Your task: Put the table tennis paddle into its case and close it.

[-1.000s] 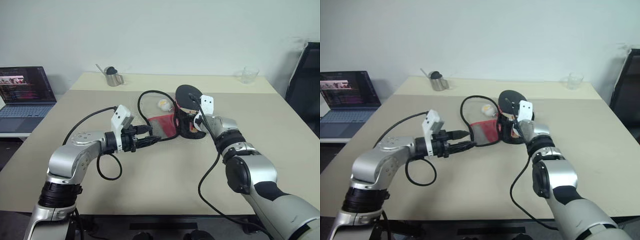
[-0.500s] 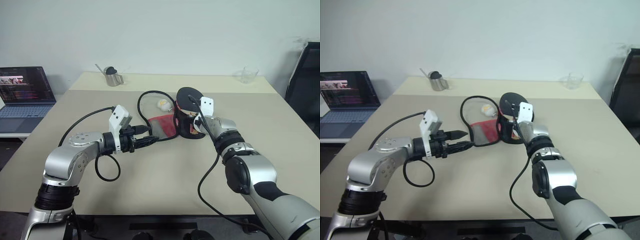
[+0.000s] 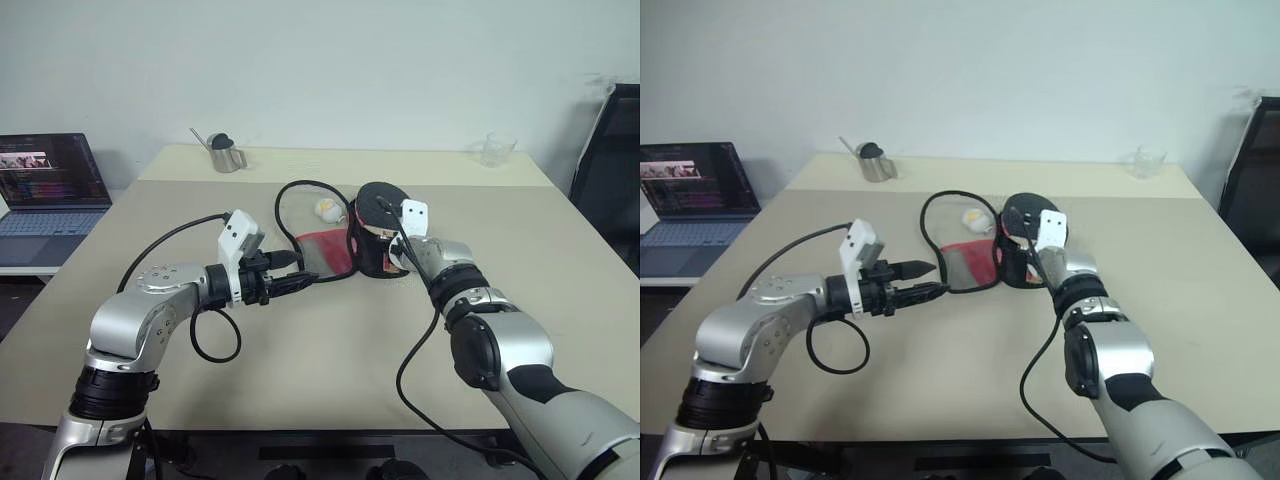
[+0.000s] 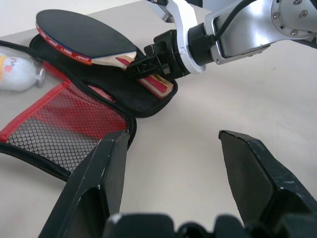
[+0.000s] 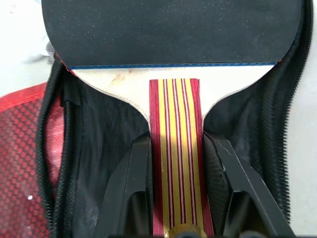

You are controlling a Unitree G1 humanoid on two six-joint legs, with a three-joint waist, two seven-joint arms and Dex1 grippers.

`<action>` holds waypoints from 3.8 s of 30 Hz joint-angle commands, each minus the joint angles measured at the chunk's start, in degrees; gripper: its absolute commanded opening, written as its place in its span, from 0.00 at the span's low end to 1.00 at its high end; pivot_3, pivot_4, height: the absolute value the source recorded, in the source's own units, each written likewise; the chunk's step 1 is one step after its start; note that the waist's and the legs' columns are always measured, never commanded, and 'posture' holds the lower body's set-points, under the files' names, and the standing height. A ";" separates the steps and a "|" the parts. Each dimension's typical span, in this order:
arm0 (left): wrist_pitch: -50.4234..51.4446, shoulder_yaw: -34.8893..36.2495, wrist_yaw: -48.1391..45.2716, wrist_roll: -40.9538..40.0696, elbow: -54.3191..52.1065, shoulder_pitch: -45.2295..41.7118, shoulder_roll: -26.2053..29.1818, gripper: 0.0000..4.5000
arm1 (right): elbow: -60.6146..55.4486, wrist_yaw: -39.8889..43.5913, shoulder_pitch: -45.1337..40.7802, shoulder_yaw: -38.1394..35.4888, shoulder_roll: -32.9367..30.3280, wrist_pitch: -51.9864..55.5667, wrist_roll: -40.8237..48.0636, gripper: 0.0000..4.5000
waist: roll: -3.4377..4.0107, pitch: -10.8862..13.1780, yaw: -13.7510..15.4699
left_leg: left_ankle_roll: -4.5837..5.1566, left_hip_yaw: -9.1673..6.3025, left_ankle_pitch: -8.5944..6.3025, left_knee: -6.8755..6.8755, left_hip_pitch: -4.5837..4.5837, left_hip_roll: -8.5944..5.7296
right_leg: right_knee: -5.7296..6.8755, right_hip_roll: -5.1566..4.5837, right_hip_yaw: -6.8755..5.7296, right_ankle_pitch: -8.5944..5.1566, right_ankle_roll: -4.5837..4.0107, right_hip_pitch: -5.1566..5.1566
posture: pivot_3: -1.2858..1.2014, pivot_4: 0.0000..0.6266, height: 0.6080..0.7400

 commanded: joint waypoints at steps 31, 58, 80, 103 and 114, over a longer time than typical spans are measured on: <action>-3.26 0.51 5.87 5.55 8.85 -2.86 0.06 0.71 | -25.95 15.45 0.38 8.35 -6.33 15.05 0.61 0.99 | 0.03 0.02 0.05 | 0.00 -0.01 0.00 0.00 0.00 0.00 | 0.04 0.01 -0.01 -0.03 0.05 -0.04 | 0.52 0.24 1.00; -30.58 -1.52 15.47 24.05 74.04 -37.38 -18.04 0.71 | -66.53 21.60 18.31 7.74 -25.54 33.39 2.08 0.99 | -0.06 -0.03 0.22 | 0.02 0.11 0.01 0.02 -0.08 -0.09 | 0.04 -0.02 -0.10 -0.08 0.18 -0.11 | 0.52 0.24 1.00; -26.73 0.40 28.39 22.17 51.11 -30.23 -34.86 0.71 | -67.24 14.48 21.06 1.56 -28.84 32.16 -0.78 0.99 | -0.05 -0.03 0.14 | 0.01 0.09 0.03 0.06 0.00 -0.08 | 0.11 -0.01 -0.03 -0.10 0.26 -0.05 | 0.52 0.24 1.00; -35.85 1.81 22.90 18.96 60.13 -37.89 -41.80 0.71 | -67.92 13.19 21.68 0.66 -28.04 31.54 -0.12 0.99 | -0.03 -0.04 0.10 | 0.04 0.13 0.06 0.04 0.00 -0.17 | -0.01 0.20 -0.04 -0.07 0.32 -0.03 | 0.52 0.24 1.00; -40.79 3.26 22.30 19.51 67.73 -39.80 -40.58 0.71 | -66.56 12.67 21.17 0.84 -27.30 31.16 -0.04 0.99 | -0.03 -0.04 0.07 | 0.03 0.14 0.06 0.02 0.01 -0.10 | 0.00 0.26 -0.05 -0.07 0.32 -0.05 | 0.52 0.24 1.00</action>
